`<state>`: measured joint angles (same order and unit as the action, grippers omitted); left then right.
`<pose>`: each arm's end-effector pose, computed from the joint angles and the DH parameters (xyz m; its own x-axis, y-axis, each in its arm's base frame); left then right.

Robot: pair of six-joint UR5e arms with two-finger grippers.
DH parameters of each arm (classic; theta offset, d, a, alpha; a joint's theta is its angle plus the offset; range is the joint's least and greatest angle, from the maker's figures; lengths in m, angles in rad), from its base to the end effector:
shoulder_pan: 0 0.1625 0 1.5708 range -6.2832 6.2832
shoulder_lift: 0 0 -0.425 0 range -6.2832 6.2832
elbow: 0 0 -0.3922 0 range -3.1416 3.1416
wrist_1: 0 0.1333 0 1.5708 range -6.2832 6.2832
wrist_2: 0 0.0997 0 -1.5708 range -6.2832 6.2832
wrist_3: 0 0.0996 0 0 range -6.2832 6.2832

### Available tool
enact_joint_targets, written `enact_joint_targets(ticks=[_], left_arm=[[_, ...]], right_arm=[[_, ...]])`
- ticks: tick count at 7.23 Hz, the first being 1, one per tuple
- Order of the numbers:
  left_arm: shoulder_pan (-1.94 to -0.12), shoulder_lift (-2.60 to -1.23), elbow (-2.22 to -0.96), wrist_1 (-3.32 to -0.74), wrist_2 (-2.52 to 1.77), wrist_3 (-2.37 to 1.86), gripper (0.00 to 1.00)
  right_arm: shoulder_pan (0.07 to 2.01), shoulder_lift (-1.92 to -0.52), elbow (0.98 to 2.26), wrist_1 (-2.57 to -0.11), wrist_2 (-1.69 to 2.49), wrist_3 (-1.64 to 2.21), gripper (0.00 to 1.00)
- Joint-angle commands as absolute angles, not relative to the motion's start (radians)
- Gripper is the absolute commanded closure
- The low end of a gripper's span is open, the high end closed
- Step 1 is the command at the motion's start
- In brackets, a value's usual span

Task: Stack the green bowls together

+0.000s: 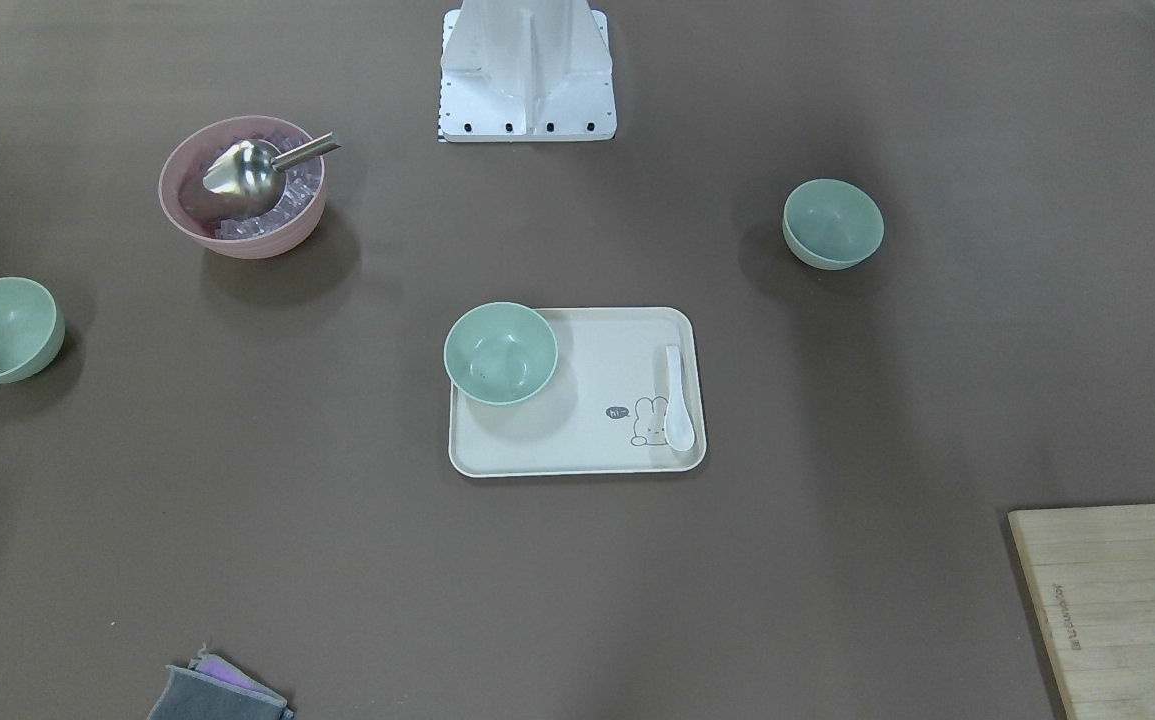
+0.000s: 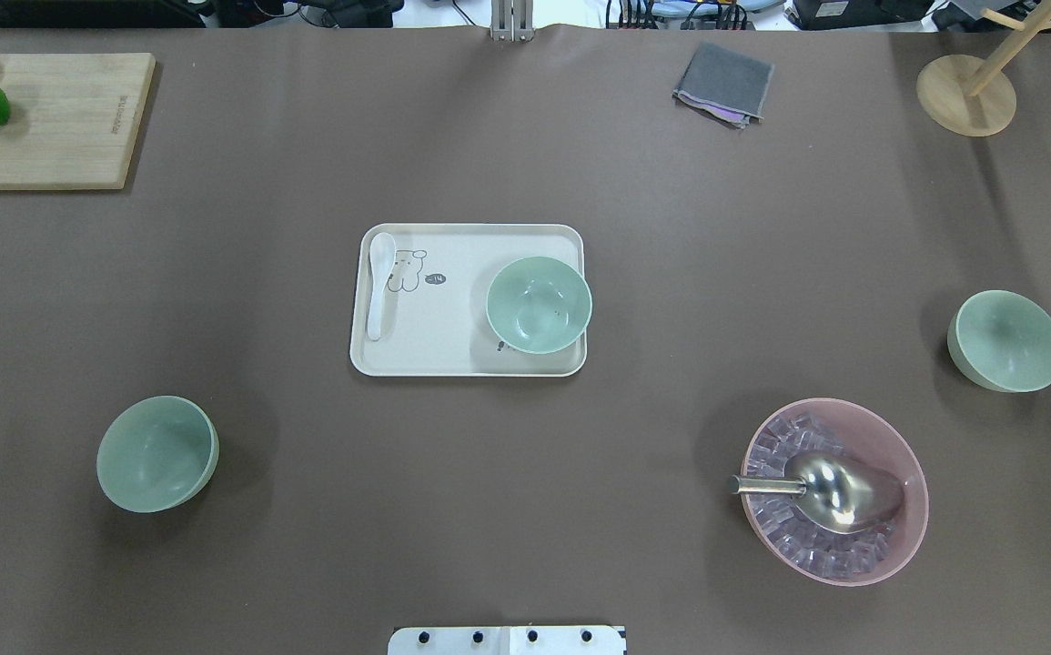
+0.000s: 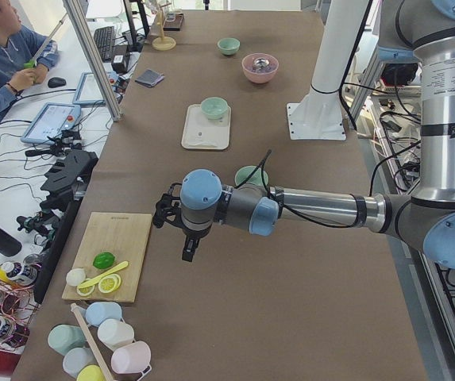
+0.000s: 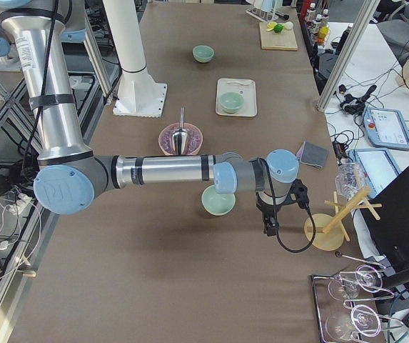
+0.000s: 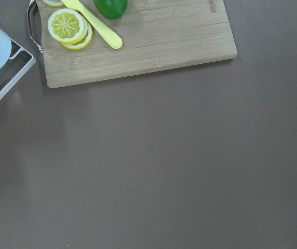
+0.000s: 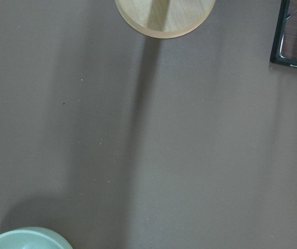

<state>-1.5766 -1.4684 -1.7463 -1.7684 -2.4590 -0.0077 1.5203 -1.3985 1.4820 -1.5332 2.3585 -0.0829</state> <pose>-0.0587 -0.4602 0.5905 0.6319 0.1964 -0.7497 0.0105 0.9651 0.2616 0.0338 -0.5736 0.6062 0.6937 -0.2028 0.6911 0.1079 0.9780 0.1786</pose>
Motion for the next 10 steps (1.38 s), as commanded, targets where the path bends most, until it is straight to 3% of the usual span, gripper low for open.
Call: enact_joint_targets(ticks=[1,10], left_arm=[[-1.578,-1.460,-1.749,-1.784,-2.457,0.004,0.02],[-1.572,-1.457,-1.721,-1.802,-2.467,-0.051,0.02]], right_arm=[[1.520,-1.410,1.506,-1.534,2.364,-0.081,0.00],[1.493,-1.451,1.563,-1.532,2.445,-0.016,0.00]])
